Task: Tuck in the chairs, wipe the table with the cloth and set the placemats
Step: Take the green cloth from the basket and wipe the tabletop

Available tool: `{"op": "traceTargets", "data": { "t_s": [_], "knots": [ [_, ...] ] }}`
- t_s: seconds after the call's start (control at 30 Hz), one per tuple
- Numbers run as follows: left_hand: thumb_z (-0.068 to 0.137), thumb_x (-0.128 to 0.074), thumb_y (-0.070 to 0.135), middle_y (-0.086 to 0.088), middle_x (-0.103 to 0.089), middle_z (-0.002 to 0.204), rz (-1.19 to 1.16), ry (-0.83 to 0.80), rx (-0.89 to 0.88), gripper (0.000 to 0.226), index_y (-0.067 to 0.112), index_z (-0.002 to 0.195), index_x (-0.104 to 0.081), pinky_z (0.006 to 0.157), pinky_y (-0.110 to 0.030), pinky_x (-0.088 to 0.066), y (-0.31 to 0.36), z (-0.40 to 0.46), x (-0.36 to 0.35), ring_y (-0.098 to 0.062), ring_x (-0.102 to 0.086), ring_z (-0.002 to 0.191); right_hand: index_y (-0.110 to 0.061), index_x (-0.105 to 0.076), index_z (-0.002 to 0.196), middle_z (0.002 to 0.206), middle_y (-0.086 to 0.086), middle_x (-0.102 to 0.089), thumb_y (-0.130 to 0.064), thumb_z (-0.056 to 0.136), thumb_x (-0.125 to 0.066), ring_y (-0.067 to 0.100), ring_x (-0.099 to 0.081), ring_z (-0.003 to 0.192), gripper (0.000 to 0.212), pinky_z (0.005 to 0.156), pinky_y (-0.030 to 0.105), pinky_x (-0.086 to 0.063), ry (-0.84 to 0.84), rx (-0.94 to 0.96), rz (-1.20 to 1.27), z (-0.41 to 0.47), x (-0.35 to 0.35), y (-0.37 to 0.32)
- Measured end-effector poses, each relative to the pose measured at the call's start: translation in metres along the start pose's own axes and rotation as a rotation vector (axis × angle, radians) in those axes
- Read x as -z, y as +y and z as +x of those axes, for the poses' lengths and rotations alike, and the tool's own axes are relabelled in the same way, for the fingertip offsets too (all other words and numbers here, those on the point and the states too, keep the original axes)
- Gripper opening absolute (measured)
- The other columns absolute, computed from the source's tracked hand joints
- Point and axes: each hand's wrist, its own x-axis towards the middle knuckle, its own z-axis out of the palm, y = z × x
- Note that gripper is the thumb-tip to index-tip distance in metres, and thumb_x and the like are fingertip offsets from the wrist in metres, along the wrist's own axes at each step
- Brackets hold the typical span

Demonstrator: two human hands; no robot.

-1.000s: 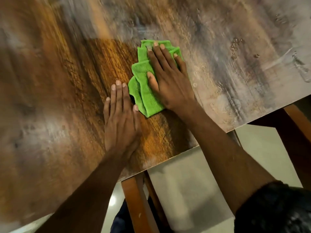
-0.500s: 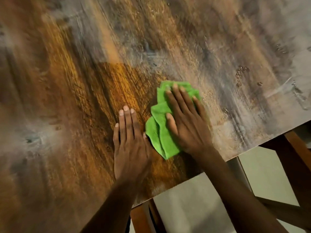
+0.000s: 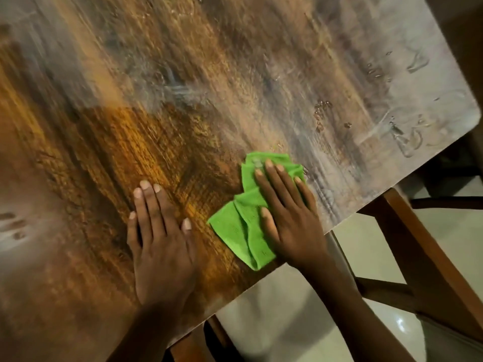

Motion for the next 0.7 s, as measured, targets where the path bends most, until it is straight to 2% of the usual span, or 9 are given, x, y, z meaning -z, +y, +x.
{"op": "traceTargets", "data": {
  "t_s": [0.07,0.17,0.3,0.43,0.5,0.6,0.7],
  "knots": [
    [0.109,-0.027,0.034,-0.013,-0.002,0.180,-0.001,0.010,0.001,0.071,0.004,0.171,-0.007,0.134,-0.048,-0.011,0.002,0.000,0.000,-0.026,-0.001,0.167,-0.025,-0.013,0.170,0.179,-0.003,-0.005,-0.042,0.111,-0.026,0.017,-0.004,0.165,0.063,0.130,0.053,-0.017,-0.031,-0.058,0.015,-0.024,0.002,0.012],
    [0.109,-0.026,0.034,-0.014,-0.003,0.180,0.002,0.029,0.000,0.071,0.004,0.170,-0.007,0.133,-0.050,-0.013,0.002,0.001,0.000,-0.027,-0.003,0.167,-0.026,-0.014,0.170,0.179,-0.003,-0.006,-0.043,0.110,-0.028,0.016,-0.004,0.165,0.064,0.131,0.051,-0.015,-0.022,-0.049,-0.010,-0.008,0.000,0.009],
    [0.109,-0.028,0.033,-0.013,-0.003,0.180,-0.023,0.037,0.000,0.071,0.004,0.170,-0.008,0.133,-0.053,-0.014,0.001,0.001,-0.005,-0.027,-0.003,0.167,-0.025,-0.014,0.170,0.179,-0.002,-0.007,-0.045,0.112,-0.028,0.016,-0.002,0.165,0.063,0.133,0.047,-0.011,0.069,0.066,-0.060,0.076,-0.001,-0.008],
    [0.108,-0.028,0.035,-0.011,-0.004,0.180,-0.047,0.060,0.014,0.071,0.005,0.171,-0.011,0.133,-0.052,-0.014,-0.001,0.000,-0.011,-0.024,-0.003,0.167,-0.026,-0.025,0.168,0.177,-0.001,-0.018,-0.047,0.110,-0.026,0.015,-0.013,0.164,0.062,0.131,0.043,-0.014,0.151,0.160,-0.087,0.176,0.004,-0.029],
    [0.109,-0.027,0.036,-0.010,-0.005,0.180,-0.049,0.072,0.013,0.071,0.006,0.171,-0.011,0.132,-0.052,-0.013,-0.001,0.000,-0.013,-0.024,-0.003,0.167,-0.027,-0.027,0.168,0.177,-0.002,-0.019,-0.049,0.110,-0.024,0.014,-0.015,0.164,0.062,0.130,0.043,-0.015,0.159,0.170,-0.091,0.196,0.005,-0.030],
    [0.109,-0.025,0.038,-0.011,-0.008,0.180,-0.052,0.096,0.004,0.071,0.007,0.171,-0.013,0.130,-0.055,-0.017,-0.001,0.000,-0.014,-0.025,-0.006,0.167,-0.025,-0.026,0.168,0.177,-0.001,-0.018,-0.048,0.112,-0.024,0.015,-0.014,0.164,0.060,0.131,0.043,-0.013,0.177,0.162,-0.054,0.179,0.002,-0.018],
    [0.108,-0.024,0.039,-0.013,-0.009,0.179,-0.045,0.118,-0.019,0.071,0.006,0.170,-0.014,0.128,-0.057,-0.020,0.000,0.000,-0.014,-0.027,-0.009,0.167,-0.024,-0.020,0.169,0.178,0.000,-0.013,-0.046,0.114,-0.025,0.016,-0.008,0.165,0.060,0.132,0.044,-0.011,0.155,0.113,-0.016,0.123,0.000,0.008]
  ]
}}
